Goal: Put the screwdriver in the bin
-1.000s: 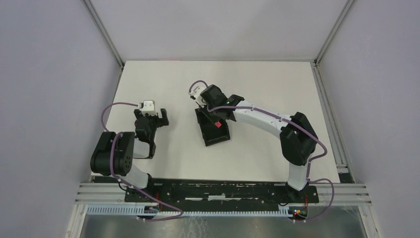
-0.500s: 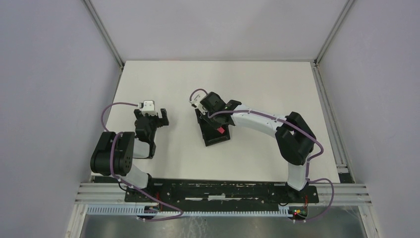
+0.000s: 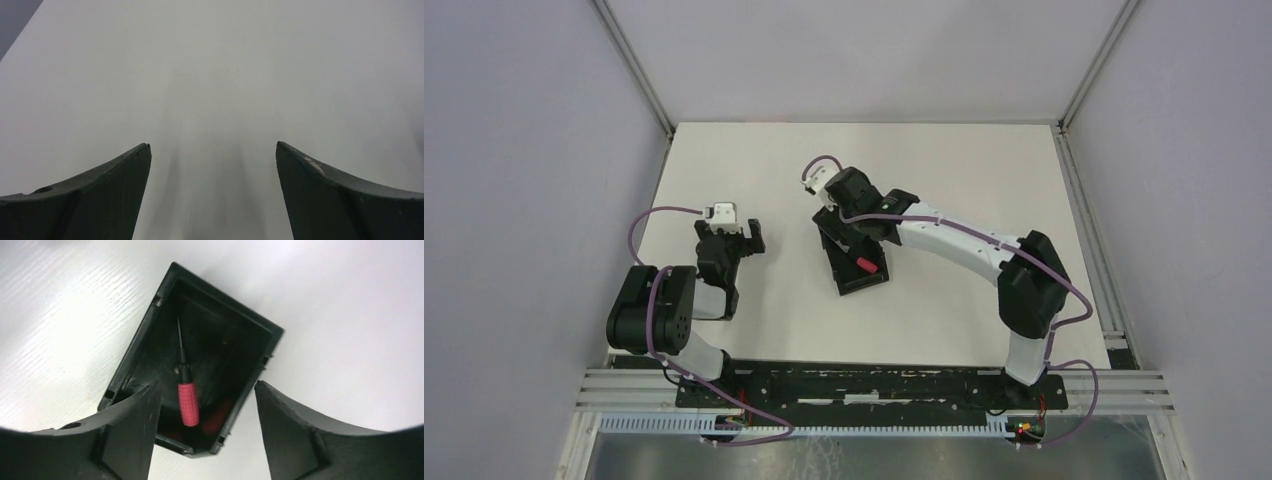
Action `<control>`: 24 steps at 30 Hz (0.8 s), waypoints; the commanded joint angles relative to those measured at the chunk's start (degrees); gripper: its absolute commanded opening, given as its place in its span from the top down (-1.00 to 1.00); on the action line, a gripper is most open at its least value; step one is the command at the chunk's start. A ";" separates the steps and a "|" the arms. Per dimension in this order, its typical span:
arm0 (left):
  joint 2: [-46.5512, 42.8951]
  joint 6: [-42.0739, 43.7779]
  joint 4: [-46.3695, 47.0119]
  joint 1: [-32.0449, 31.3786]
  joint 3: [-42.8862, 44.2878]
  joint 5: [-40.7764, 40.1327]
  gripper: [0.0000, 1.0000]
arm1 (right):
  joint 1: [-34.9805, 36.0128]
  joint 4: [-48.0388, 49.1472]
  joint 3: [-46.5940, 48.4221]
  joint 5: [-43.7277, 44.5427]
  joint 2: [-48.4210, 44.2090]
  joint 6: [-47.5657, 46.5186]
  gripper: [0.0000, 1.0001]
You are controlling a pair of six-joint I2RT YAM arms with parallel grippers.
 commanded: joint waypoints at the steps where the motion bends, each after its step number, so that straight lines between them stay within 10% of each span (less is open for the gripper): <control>1: -0.93 -1.88 1.66 0.36 0.26 0.50 -1.00 | -1.04 2.12 1.21 4.22 -8.98 -0.46 -0.86; 15: -0.88 -1.88 1.65 0.36 0.26 0.51 -1.00 | -25.30 35.92 -46.83 11.65 -45.06 2.02 -0.96; 24: -0.84 -1.88 1.66 0.36 0.26 0.50 -1.00 | -38.79 55.09 -72.63 10.12 -52.40 6.67 -0.96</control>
